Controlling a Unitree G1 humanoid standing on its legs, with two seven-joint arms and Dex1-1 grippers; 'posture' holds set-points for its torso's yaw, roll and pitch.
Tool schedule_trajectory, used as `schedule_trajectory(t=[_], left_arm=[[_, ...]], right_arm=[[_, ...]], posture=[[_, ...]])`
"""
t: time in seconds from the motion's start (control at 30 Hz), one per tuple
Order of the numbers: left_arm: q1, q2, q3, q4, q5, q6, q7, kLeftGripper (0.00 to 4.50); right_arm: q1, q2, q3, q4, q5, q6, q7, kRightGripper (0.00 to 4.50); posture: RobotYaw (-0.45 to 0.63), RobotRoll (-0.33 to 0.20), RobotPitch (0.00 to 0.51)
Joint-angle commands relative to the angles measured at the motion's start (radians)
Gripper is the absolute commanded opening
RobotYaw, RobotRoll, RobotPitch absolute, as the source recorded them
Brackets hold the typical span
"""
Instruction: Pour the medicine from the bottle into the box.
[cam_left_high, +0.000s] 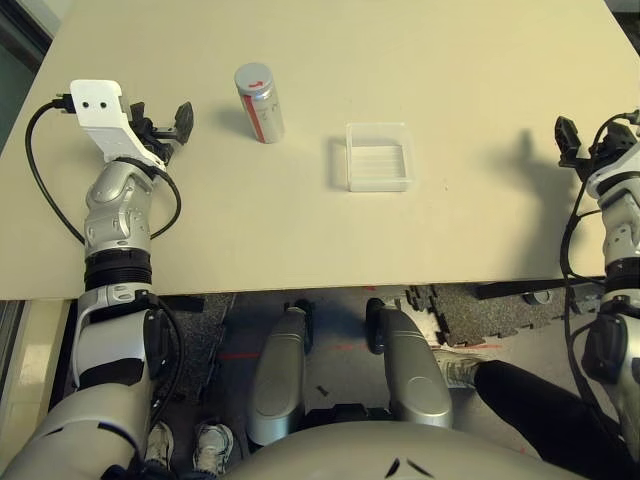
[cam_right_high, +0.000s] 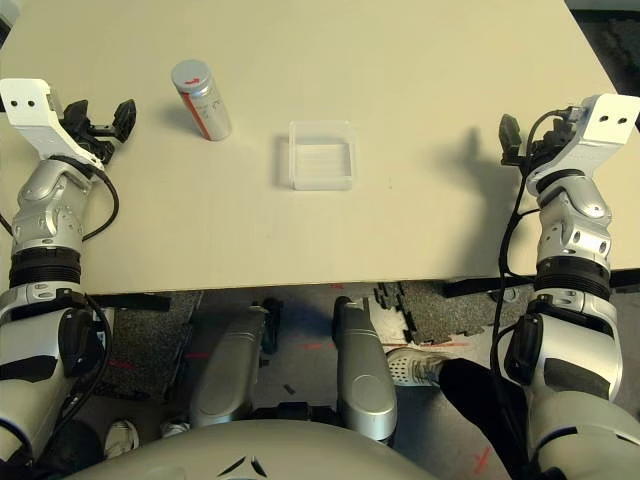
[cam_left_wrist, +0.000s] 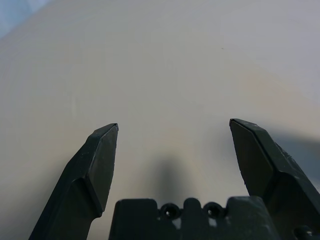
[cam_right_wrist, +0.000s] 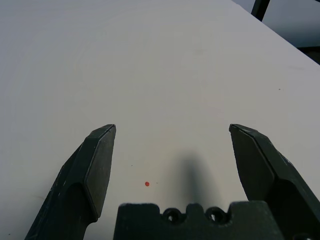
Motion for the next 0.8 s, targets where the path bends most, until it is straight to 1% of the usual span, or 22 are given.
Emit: schedule_trajectory(t=[0.03, 0.23, 0.33, 0.4, 0.47, 0.57, 0.67, 0.8], left_arm=[[0.008, 0.013, 0.001, 0.038, 0.012, -0.008, -0.005, 4.47], [-0.036, 0.003, -0.023, 0.068, 0.01, -0.017, -0.034, 4.47], [-0.05, 0.015, -0.043, 0.024, -0.018, 0.046, -0.111, 4.47], [-0.042, 0.034, -0.049, -0.023, -0.04, 0.102, -0.174, 4.47], [-0.017, 0.061, -0.06, -0.088, -0.057, 0.157, -0.239, 4.47], [0.055, 0.119, -0.062, -0.231, -0.096, 0.267, -0.322, 4.47], [0.133, 0.168, -0.05, -0.36, -0.13, 0.352, -0.355, 4.47], [0.244, 0.218, -0.022, -0.517, -0.178, 0.445, -0.379, 4.47]], right_arm=[[0.031, 0.0, -0.011, -0.016, 0.007, 0.004, 0.003, 4.5], [0.022, -0.007, 0.003, -0.029, 0.0, 0.005, 0.017, 4.5], [0.003, -0.018, 0.042, -0.092, -0.002, 0.054, 0.077, 4.5], [-0.002, -0.026, 0.074, -0.163, 0.008, 0.125, 0.129, 4.5], [-0.003, -0.035, 0.103, -0.242, 0.018, 0.205, 0.171, 4.5], [0.001, -0.061, 0.152, -0.379, 0.046, 0.364, 0.249, 4.5], [0.018, -0.083, 0.196, -0.51, 0.077, 0.509, 0.306, 4.5], [0.016, -0.087, 0.239, -0.65, 0.111, 0.646, 0.341, 4.5]], posture=[[0.07, 0.0, 0.263], [0.07, 0.0, 0.252], [0.07, 0.0, 0.248], [0.07, 0.0, 0.247], [0.07, 0.0, 0.246], [0.08, 0.0, 0.248], [0.09, 0.0, 0.246], [0.1, 0.0, 0.243]])
